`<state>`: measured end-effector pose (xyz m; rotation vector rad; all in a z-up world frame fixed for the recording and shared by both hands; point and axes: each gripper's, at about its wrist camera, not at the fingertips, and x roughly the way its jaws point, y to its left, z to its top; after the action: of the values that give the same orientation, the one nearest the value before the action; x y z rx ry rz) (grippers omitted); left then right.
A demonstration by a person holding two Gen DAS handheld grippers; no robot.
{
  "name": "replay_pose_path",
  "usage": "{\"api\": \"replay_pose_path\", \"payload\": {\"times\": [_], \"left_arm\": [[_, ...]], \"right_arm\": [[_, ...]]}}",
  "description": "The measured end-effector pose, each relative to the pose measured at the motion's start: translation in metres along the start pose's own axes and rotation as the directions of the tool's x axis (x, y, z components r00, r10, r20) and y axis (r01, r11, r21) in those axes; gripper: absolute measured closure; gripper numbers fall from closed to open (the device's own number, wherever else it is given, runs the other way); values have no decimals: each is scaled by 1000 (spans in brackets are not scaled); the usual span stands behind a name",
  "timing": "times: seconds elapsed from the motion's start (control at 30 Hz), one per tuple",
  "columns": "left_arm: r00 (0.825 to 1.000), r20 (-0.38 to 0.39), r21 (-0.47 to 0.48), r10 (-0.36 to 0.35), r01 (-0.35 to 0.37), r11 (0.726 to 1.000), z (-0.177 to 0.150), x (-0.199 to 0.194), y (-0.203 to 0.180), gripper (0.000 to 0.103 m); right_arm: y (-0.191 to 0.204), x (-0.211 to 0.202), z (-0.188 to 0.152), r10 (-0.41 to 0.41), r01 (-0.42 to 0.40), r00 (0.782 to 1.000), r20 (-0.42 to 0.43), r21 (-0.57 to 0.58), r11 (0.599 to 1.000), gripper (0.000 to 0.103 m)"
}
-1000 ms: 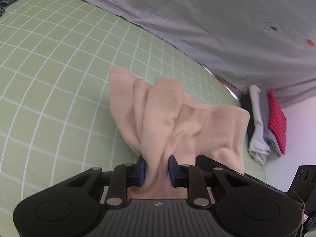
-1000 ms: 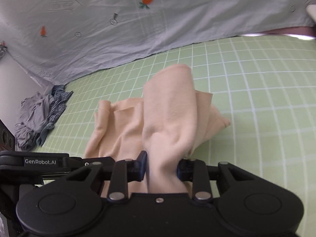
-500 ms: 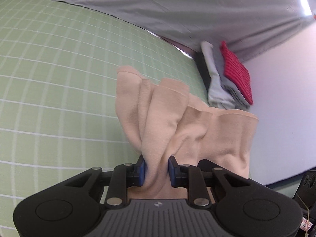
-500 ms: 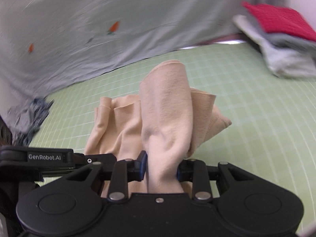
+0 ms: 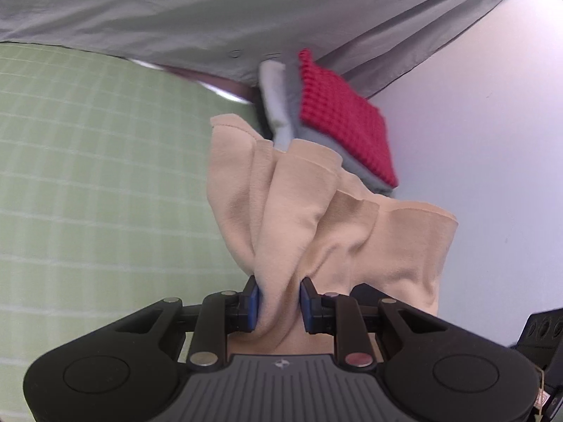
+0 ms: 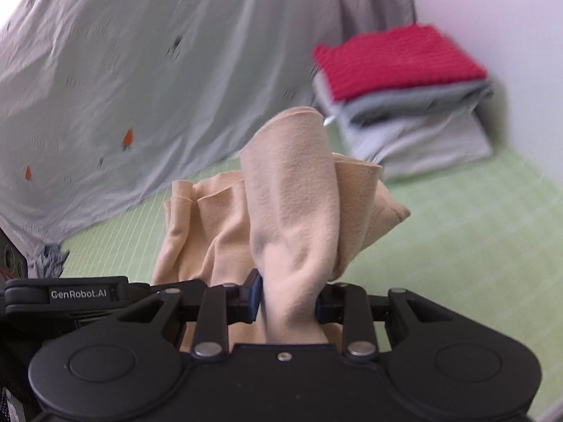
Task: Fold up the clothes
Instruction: 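Carry the bundle with both grippers onto the red checked clothes stack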
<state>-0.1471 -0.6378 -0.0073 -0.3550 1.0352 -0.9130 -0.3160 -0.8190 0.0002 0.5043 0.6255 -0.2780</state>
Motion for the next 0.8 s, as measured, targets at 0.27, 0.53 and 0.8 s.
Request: {"api": "replay_pose_path", "payload": {"times": [0.27, 0.53, 0.8], "left_arm": [[990, 100, 58, -104, 99, 993, 89, 92, -108, 78], [965, 252, 102, -78, 53, 993, 221, 199, -141, 69], [960, 208, 74, 185, -204, 976, 238, 286, -81, 54]], "right_arm": [[-86, -6, 130, -4, 15, 989, 145, -78, 997, 74], [-129, 75, 280, -57, 128, 941, 334, -195, 973, 52], [-145, 225, 284, -313, 400, 892, 327, -244, 883, 43]]}}
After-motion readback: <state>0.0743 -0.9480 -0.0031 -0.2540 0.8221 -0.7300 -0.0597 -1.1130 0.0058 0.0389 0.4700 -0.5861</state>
